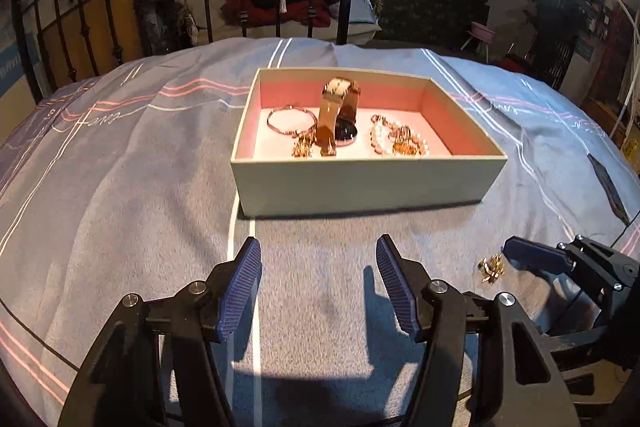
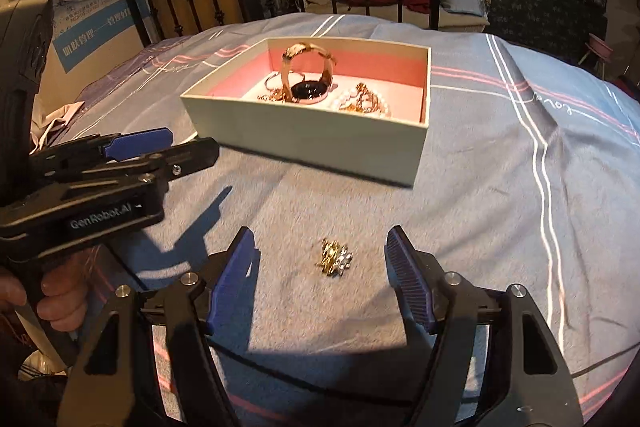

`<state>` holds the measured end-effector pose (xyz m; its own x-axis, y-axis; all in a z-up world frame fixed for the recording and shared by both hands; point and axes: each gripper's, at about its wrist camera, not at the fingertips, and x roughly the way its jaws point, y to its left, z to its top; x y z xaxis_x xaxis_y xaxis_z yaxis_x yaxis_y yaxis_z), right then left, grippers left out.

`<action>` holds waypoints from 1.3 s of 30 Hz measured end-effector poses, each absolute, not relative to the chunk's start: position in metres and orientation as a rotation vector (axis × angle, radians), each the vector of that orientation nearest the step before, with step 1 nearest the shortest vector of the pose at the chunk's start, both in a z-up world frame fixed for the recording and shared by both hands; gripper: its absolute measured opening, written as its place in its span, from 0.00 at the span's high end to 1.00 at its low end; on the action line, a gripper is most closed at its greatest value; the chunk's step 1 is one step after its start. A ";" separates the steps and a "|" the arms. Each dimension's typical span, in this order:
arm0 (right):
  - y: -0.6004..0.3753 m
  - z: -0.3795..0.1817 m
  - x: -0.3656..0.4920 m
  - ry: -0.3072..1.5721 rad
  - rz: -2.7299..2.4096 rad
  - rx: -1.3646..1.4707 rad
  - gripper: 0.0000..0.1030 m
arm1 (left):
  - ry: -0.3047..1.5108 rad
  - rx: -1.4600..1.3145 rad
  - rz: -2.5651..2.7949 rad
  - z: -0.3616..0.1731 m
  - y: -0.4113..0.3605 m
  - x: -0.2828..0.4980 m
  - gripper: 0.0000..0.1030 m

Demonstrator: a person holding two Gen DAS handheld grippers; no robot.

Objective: Organize jewelry

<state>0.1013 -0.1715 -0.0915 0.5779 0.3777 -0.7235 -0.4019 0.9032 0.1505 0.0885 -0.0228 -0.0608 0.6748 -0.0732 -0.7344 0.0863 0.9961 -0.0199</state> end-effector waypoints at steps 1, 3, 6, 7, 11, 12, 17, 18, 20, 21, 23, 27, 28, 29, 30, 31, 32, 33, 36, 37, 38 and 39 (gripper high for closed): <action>-0.171 -0.092 0.100 0.835 0.452 -0.039 0.35 | 0.832 0.024 -0.088 -0.065 -0.023 0.087 0.44; -0.171 -0.093 0.100 0.838 0.453 -0.042 0.35 | 0.823 0.030 -0.088 -0.069 -0.023 0.084 0.44; -0.172 -0.094 0.100 0.837 0.451 -0.044 0.40 | 0.826 0.018 -0.090 -0.071 -0.020 0.085 0.44; -0.172 -0.095 0.100 0.837 0.452 -0.042 0.43 | 0.825 0.016 -0.089 -0.072 -0.019 0.085 0.44; -0.173 -0.096 0.099 0.834 0.444 -0.032 0.71 | 0.819 0.037 -0.075 -0.075 -0.022 0.083 0.49; -0.173 -0.095 0.099 0.833 0.447 -0.028 0.81 | 0.817 0.043 -0.075 -0.075 -0.023 0.083 0.51; -0.172 -0.094 0.097 0.821 0.444 -0.027 0.81 | 0.803 0.076 -0.082 -0.074 -0.029 0.080 0.83; -0.172 -0.094 0.097 0.821 0.444 -0.024 0.81 | 0.803 0.083 -0.088 -0.073 -0.030 0.080 0.87; -0.173 -0.092 0.098 0.819 0.444 -0.020 0.81 | 0.798 0.093 -0.092 -0.072 -0.031 0.079 0.93; -0.174 -0.092 0.097 0.817 0.445 -0.016 0.81 | 0.795 0.095 -0.099 -0.071 -0.032 0.078 0.95; -0.174 -0.090 0.097 0.812 0.449 -0.008 0.81 | 0.789 0.098 -0.106 -0.069 -0.033 0.078 0.97; -0.173 -0.085 0.098 0.798 0.458 -0.008 0.81 | 0.781 0.088 -0.109 -0.063 -0.033 0.080 0.97; -0.173 -0.083 0.099 0.793 0.460 -0.007 0.81 | 0.776 0.085 -0.111 -0.060 -0.033 0.082 0.97; -0.172 -0.081 0.100 0.789 0.463 -0.007 0.81 | 0.770 0.083 -0.110 -0.057 -0.033 0.083 0.97; -0.172 -0.078 0.101 0.782 0.463 -0.008 0.81 | 0.765 0.079 -0.113 -0.054 -0.032 0.083 0.97; -0.171 -0.075 0.103 0.776 0.466 -0.009 0.81 | 0.760 0.074 -0.116 -0.050 -0.032 0.085 0.97; -0.170 -0.072 0.106 0.769 0.469 -0.008 0.81 | 0.757 0.067 -0.118 -0.047 -0.031 0.087 0.97; -0.169 -0.069 0.108 0.759 0.470 -0.009 0.81 | 0.753 0.061 -0.120 -0.044 -0.031 0.090 0.97; -0.166 -0.055 0.119 0.724 0.471 -0.020 0.81 | 0.738 0.048 -0.115 -0.035 -0.029 0.099 0.97; -0.165 -0.051 0.123 0.713 0.471 -0.024 0.81 | 0.734 0.047 -0.112 -0.032 -0.029 0.102 0.97; -0.164 -0.046 0.128 0.702 0.470 -0.029 0.81 | 0.728 0.046 -0.108 -0.028 -0.028 0.106 0.97; -0.163 -0.042 0.133 0.692 0.469 -0.035 0.81 | 0.721 0.044 -0.104 -0.025 -0.028 0.110 0.97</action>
<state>0.1327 -0.1627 -0.0421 0.6704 0.4051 -0.6217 -0.4277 0.8956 0.1223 0.1104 -0.0280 -0.0251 0.7459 -0.0797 -0.6612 0.1098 0.9939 0.0040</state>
